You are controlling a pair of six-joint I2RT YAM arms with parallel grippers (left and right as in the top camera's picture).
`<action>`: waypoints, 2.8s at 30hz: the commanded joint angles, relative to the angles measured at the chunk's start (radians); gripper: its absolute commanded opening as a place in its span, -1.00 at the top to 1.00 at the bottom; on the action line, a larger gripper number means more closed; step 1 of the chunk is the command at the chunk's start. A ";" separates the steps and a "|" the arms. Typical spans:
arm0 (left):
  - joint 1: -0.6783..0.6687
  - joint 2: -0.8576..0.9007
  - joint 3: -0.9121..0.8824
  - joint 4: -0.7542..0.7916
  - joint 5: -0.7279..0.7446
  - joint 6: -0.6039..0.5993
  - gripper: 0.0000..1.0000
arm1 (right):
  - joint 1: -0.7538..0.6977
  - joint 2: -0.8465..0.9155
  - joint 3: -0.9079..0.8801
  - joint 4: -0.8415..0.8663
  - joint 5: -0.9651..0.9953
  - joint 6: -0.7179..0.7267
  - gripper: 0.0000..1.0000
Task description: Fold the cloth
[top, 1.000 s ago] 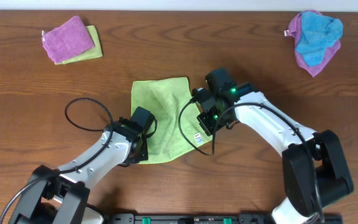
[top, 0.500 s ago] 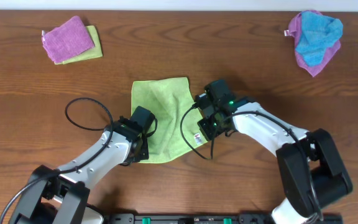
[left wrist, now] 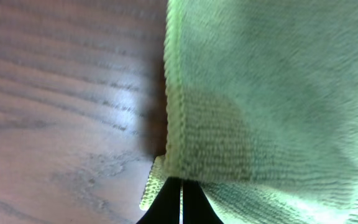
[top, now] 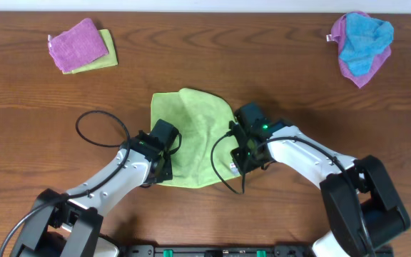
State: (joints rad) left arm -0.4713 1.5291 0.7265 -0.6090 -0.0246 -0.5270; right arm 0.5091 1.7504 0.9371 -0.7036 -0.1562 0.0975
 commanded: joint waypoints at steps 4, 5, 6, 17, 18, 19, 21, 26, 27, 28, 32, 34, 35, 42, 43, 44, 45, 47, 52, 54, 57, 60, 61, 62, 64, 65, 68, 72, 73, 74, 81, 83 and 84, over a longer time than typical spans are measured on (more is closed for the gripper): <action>0.007 0.008 0.038 -0.001 0.011 -0.008 0.89 | -0.004 0.041 -0.058 -0.133 0.049 0.148 0.97; 0.007 0.008 0.038 -0.001 0.011 -0.008 0.88 | -0.004 0.041 -0.058 -0.142 0.053 0.150 0.97; 0.007 0.008 0.038 -0.001 0.011 -0.008 0.88 | -0.004 0.041 -0.058 -0.145 0.059 0.159 0.97; 0.007 0.008 0.038 -0.019 0.011 -0.008 0.88 | -0.004 0.041 -0.058 -0.177 0.089 0.243 0.97; 0.007 0.008 0.038 -0.019 0.011 -0.008 0.88 | -0.004 0.041 -0.057 -0.168 0.089 0.243 0.97; 0.007 0.008 0.038 -0.019 0.011 -0.008 0.88 | -0.004 0.041 -0.056 -0.161 0.088 0.243 0.97; 0.007 0.008 0.038 -0.019 0.018 -0.008 0.89 | -0.005 0.041 -0.051 -0.150 0.089 0.243 0.94; 0.007 0.008 0.038 -0.020 0.018 -0.003 0.89 | -0.005 0.041 -0.008 -0.154 0.084 0.243 0.81; 0.007 0.008 0.038 -0.020 0.018 -0.003 0.89 | -0.005 0.041 0.010 -0.162 0.085 0.243 0.80; 0.007 0.008 0.038 -0.021 0.018 -0.003 0.89 | -0.005 0.041 0.031 -0.170 0.085 0.242 0.72; 0.007 0.008 0.038 -0.021 0.018 -0.003 0.88 | -0.005 0.041 0.094 -0.189 0.085 0.238 0.40; 0.008 0.008 0.045 -0.027 0.017 -0.003 0.88 | -0.005 0.041 0.135 -0.204 0.085 0.219 0.18; 0.008 0.008 0.050 -0.031 0.017 -0.003 0.89 | -0.005 0.041 0.151 -0.212 0.085 0.219 0.13; 0.019 0.008 0.141 -0.075 -0.016 0.024 0.88 | -0.005 0.039 0.270 -0.267 0.093 0.196 0.10; 0.027 0.008 0.150 -0.080 -0.020 0.026 0.88 | -0.005 0.039 0.280 -0.266 0.104 0.193 0.07; 0.040 0.008 0.160 -0.087 -0.020 0.026 0.89 | -0.005 0.039 0.293 -0.267 0.134 0.193 0.02; 0.056 0.008 0.166 -0.095 -0.019 0.026 0.88 | -0.007 0.039 0.303 -0.268 0.167 0.193 -0.01; 0.093 0.008 0.167 -0.105 -0.019 0.026 0.88 | -0.021 0.039 0.319 -0.275 0.218 0.193 -0.06; 0.212 0.008 0.167 -0.127 0.123 0.079 0.88 | -0.113 0.039 0.327 -0.279 0.177 0.141 -0.06; 0.243 0.008 0.167 -0.142 0.153 0.086 0.88 | -0.166 0.021 0.327 -0.292 0.155 0.105 -0.06; 0.250 -0.016 0.167 -0.176 0.152 0.096 0.89 | -0.220 -0.058 0.327 -0.304 0.160 0.060 -0.13; 0.246 -0.078 0.167 -0.220 0.144 0.105 0.88 | -0.241 -0.177 0.317 -0.330 0.190 0.025 -0.17; 0.247 -0.111 0.167 -0.233 0.137 0.105 0.89 | -0.242 -0.228 0.301 -0.337 0.208 0.020 -0.17; 0.249 -0.146 0.166 -0.245 0.136 0.104 0.88 | -0.242 -0.278 0.280 -0.340 0.209 0.020 -0.18; 0.248 -0.230 0.158 -0.269 0.138 0.095 0.88 | -0.242 -0.384 0.220 -0.334 0.195 0.021 -0.21; 0.248 -0.264 0.150 -0.278 0.140 0.086 0.88 | -0.242 -0.427 0.192 -0.332 0.182 0.024 -0.21; 0.248 -0.391 0.090 -0.283 0.166 0.065 0.88 | -0.242 -0.575 0.087 -0.327 0.154 0.069 -0.24; 0.248 -0.555 -0.045 -0.277 0.242 -0.006 0.88 | -0.242 -0.780 -0.068 -0.301 0.047 0.147 -0.27; 0.248 -0.583 -0.075 -0.277 0.264 -0.024 0.88 | -0.242 -0.812 -0.096 -0.293 0.028 0.157 -0.27; 0.248 -0.608 -0.103 -0.277 0.286 -0.043 0.88 | -0.242 -0.840 -0.126 -0.285 0.008 0.166 -0.28; 0.248 -0.707 -0.238 -0.270 0.371 -0.151 0.88 | -0.242 -0.894 -0.310 -0.230 -0.135 0.224 -0.29; 0.248 -0.709 -0.260 -0.266 0.383 -0.182 0.88 | -0.242 -0.892 -0.364 -0.186 -0.188 0.230 -0.28; 0.248 -0.709 -0.271 -0.260 0.384 -0.188 0.88 | -0.242 -0.889 -0.389 -0.166 -0.196 0.240 -0.28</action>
State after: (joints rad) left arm -0.2253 0.8261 0.4744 -0.8738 0.3233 -0.6579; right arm 0.2710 0.8619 0.5934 -0.8932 -0.2596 0.2966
